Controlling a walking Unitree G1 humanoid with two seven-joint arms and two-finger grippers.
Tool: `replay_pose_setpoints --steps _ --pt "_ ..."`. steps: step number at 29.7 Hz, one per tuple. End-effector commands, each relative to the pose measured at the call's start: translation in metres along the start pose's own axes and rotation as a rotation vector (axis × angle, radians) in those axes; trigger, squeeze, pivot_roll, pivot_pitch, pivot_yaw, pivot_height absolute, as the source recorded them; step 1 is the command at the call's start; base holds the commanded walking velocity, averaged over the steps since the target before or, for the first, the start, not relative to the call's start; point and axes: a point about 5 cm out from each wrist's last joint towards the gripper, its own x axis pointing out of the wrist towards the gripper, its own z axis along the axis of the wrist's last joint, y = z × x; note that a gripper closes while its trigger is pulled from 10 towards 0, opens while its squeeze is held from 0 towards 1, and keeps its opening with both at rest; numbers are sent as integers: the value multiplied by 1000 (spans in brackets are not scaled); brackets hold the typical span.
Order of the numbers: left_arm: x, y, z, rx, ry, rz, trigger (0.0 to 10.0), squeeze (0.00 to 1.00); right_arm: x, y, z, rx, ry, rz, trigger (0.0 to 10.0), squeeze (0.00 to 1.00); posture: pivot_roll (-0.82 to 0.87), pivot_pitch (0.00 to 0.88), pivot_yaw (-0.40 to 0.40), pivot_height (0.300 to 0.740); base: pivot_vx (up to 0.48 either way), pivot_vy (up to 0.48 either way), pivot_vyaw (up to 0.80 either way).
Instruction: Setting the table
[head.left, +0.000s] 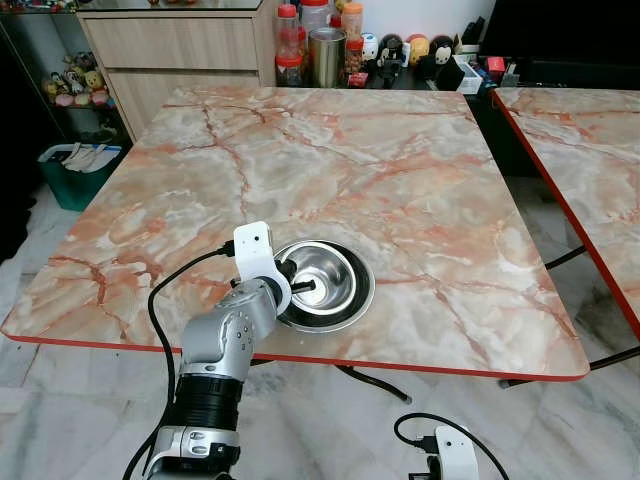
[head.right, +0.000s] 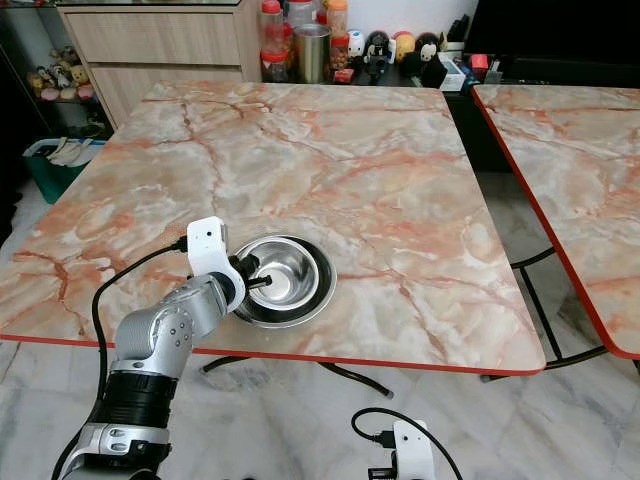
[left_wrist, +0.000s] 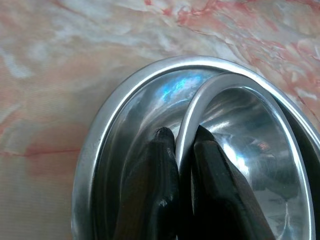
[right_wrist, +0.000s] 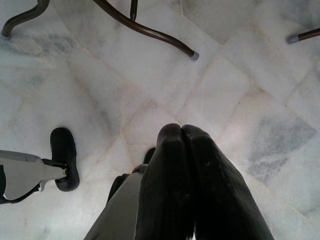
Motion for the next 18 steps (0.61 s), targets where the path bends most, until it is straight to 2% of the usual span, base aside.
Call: replay_pose_setpoints --steps 1,18 --pt "2 -2 3 2 -11 11 10000 0 -1 -1 -3 12 13 -3 10000 0 -3 83 -4 740 0 0 0" --pt "5 3 2 -15 -5 59 10000 0 -1 -2 -6 16 20 -6 10000 0 -6 88 -2 740 0 0 0"
